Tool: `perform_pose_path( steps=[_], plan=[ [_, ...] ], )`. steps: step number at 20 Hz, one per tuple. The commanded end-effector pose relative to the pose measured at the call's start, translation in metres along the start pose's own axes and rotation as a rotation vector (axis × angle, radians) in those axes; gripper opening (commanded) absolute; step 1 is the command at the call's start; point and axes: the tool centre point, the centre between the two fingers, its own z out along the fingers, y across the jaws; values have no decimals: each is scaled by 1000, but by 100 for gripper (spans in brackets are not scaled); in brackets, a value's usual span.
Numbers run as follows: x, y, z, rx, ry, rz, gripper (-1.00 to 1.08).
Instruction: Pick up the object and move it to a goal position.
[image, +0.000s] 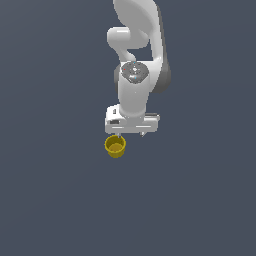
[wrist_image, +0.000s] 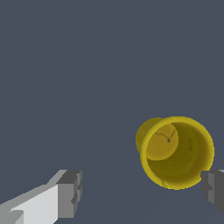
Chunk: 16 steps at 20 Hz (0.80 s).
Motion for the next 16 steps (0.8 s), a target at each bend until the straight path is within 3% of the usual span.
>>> perform_pose_path(
  steps=[1, 10, 16],
  plan=[
    [0, 0, 0, 0, 0, 0, 28],
    [-1, 10, -5, 8, 0, 26, 28],
    [-5, 10, 0, -19, -15, -12, 28]
  ],
)
